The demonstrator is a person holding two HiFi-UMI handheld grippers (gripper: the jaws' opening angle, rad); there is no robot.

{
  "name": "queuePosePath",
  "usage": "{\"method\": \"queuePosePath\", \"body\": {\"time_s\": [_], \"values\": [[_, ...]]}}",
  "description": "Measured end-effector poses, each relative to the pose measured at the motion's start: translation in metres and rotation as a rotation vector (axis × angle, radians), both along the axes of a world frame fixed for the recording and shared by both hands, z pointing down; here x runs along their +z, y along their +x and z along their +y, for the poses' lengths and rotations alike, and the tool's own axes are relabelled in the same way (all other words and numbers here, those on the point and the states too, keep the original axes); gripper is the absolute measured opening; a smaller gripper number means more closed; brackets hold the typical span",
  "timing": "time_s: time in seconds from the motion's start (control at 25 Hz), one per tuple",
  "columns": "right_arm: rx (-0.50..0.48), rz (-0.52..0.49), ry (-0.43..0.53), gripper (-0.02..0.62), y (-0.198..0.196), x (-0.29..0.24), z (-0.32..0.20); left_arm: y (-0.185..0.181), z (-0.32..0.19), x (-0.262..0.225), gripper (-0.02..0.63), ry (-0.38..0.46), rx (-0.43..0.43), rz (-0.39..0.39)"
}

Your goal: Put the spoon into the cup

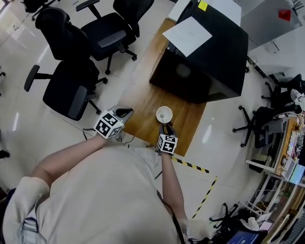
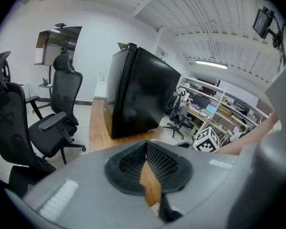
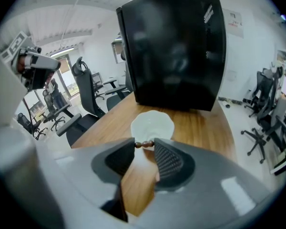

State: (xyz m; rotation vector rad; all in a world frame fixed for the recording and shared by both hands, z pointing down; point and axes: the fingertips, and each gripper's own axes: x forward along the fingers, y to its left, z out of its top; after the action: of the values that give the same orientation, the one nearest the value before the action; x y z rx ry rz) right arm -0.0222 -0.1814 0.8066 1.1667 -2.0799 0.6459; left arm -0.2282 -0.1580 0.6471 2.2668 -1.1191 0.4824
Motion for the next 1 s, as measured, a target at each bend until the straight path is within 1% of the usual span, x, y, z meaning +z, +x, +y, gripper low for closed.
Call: {"method": "queuePosePath", "body": {"time_s": [0.24, 0.28, 0.32, 0.36, 0.44, 0.52, 0.56, 0.6, 0.64, 0.72, 0.76, 0.8, 0.84, 0.92, 1.0], "values": [[0.059, 0.013, -0.019, 0.129, 0.005, 0.007, 0.004, -0.017, 0.002, 0.002, 0.0, -0.02, -0.007, 0.024], [0.077, 0.006, -0.021, 0.159, 0.006, 0.006, 0.005, -0.019, 0.004, 0.001, 0.0, -0.025, -0.004, 0.031], [0.1, -0.006, -0.021, 0.242, 0.006, 0.003, 0.006, -0.021, 0.005, 0.001, 0.0, -0.029, 0.001, 0.038], [0.128, -0.022, -0.019, 0.263, 0.006, -0.002, 0.006, -0.022, 0.007, 0.0, 0.0, -0.035, 0.006, 0.045], [0.184, -0.055, 0.004, 0.265, 0.002, -0.02, 0.009, -0.025, 0.013, 0.001, 0.0, -0.058, 0.016, 0.064], [0.223, -0.105, 0.046, 0.265, -0.011, -0.042, 0.012, -0.035, 0.017, 0.004, 0.0, -0.09, 0.026, 0.083], [0.234, -0.159, 0.071, 0.265, -0.024, -0.055, 0.011, -0.044, 0.016, 0.006, 0.0, -0.104, 0.03, 0.088], [0.243, -0.243, 0.094, 0.265, -0.037, -0.069, 0.011, -0.05, 0.015, 0.007, 0.0, -0.112, 0.034, 0.088], [0.249, -0.352, 0.109, 0.265, -0.047, -0.085, 0.013, -0.051, 0.014, 0.008, 0.0, -0.113, 0.039, 0.087], [0.252, -0.58, 0.118, 0.265, -0.048, -0.114, 0.025, -0.035, 0.016, 0.008, 0.0, -0.097, 0.051, 0.082], [0.245, -0.666, 0.121, 0.265, -0.044, -0.126, 0.031, -0.023, 0.015, 0.006, 0.0, -0.083, 0.059, 0.078], [0.233, -0.725, 0.127, 0.265, -0.038, -0.137, 0.036, -0.012, 0.012, 0.004, 0.0, -0.067, 0.066, 0.074], [0.216, -0.76, 0.135, 0.265, -0.031, -0.148, 0.04, -0.001, 0.009, 0.001, 0.0, -0.051, 0.069, 0.071], [0.174, -0.791, 0.154, 0.265, -0.015, -0.168, 0.047, 0.017, 0.006, -0.005, 0.0, -0.033, 0.051, 0.073], [0.128, -0.792, 0.171, 0.265, -0.003, -0.185, 0.053, 0.022, 0.009, -0.009, 0.0, -0.033, -0.004, 0.077]]}}
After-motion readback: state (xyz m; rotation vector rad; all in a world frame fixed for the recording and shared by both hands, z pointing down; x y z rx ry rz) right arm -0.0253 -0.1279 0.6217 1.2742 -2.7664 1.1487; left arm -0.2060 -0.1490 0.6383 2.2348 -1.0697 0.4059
